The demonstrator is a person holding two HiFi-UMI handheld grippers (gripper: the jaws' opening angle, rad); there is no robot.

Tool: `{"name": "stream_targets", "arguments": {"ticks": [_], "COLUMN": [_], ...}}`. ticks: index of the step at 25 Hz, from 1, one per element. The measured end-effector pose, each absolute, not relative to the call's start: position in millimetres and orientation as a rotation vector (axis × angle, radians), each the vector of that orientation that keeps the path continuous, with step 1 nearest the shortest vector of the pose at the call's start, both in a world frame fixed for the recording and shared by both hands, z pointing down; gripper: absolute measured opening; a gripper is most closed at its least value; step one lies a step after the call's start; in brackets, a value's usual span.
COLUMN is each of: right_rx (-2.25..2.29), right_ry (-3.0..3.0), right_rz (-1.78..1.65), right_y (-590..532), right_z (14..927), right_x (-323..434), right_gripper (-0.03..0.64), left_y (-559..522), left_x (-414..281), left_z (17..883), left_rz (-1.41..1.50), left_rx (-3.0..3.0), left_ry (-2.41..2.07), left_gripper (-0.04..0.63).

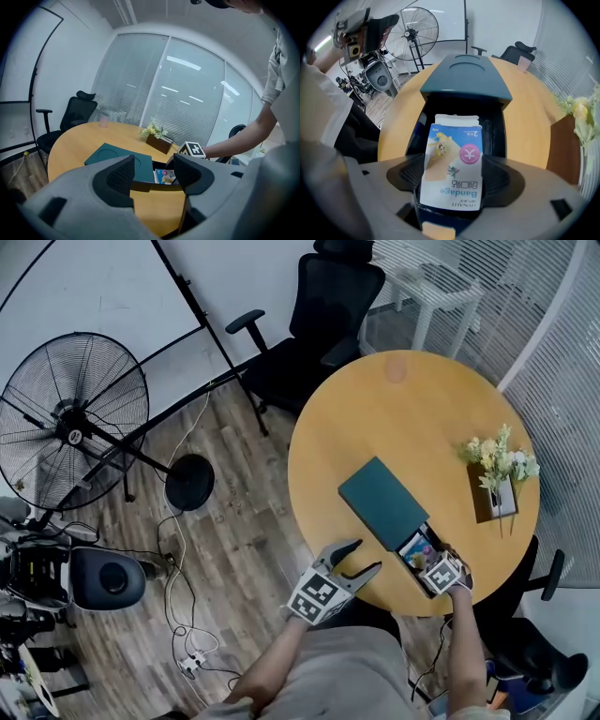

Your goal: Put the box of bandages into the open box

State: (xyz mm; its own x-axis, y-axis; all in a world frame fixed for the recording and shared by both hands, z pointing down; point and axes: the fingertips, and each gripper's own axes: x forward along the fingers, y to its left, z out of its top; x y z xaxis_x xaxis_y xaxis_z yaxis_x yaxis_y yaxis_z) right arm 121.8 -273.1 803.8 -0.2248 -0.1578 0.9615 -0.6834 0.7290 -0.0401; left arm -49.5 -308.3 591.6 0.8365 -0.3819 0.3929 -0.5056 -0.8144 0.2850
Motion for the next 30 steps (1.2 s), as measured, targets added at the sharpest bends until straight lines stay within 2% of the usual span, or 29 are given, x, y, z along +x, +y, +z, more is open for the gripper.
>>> {"name": "stream_targets", "arguments": {"ticks": [30], "right_rx": [0.846], "right_ry": [-1.798], "right_rz": [0.459], "right_y": [-275], "right_z": [760], "right_x": [113], "right_gripper": [0.368], "left_y": [-283], "left_x": [-41], "left_z": [583], "left_rz": [0.405], "left_rx": [2.659], "left_ry": [-0.617], "left_gripper": [0.256]}}
